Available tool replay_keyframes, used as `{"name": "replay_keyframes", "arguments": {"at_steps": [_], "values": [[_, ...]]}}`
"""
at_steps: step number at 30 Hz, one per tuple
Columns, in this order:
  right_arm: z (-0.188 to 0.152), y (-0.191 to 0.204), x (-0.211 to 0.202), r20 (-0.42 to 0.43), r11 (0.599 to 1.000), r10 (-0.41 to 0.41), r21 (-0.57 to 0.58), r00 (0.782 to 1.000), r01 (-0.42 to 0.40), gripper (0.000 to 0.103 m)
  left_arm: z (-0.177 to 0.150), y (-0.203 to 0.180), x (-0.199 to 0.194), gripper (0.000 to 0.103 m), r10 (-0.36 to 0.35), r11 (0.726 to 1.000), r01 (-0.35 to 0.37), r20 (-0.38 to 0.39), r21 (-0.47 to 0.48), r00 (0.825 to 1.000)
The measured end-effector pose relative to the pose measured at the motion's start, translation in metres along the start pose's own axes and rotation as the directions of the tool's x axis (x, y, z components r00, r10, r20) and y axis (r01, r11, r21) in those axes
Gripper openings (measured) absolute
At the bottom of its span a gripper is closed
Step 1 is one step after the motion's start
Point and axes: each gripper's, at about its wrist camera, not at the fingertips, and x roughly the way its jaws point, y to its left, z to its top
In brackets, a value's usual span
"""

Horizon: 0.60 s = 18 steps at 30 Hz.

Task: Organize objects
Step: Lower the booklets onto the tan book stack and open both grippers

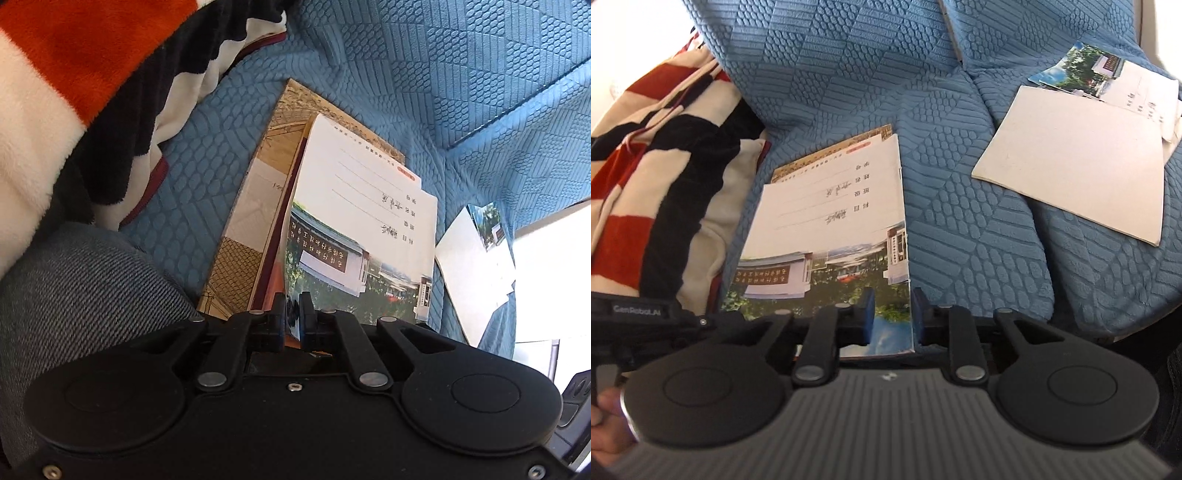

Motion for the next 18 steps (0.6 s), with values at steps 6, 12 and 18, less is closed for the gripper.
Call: {"name": "replay_keyframes", "arguments": {"at_steps": [6,12,18], "values": [[0.007,-0.002,-0.012,0.014,1.0,-0.002,0.004,1.0,0.002,0.022,0.004,0.002,-0.011,0.01,0.012,1.0,-0.011,0.008,-0.013,1.0],[0.021,-0.005,-0.044,0.049,0.999,0.041,-0.013,0.998,-0.041,0.022,0.003,-0.008,-0.045,0.012,0.051,0.999,-0.052,0.065,0.014,0.997],[0.041,0.012,-0.09,0.133,0.992,0.101,-0.091,0.986,-0.089,0.022,-0.003,-0.037,-0.096,0.012,0.017,0.996,-0.03,0.148,0.082,0.989]]}}
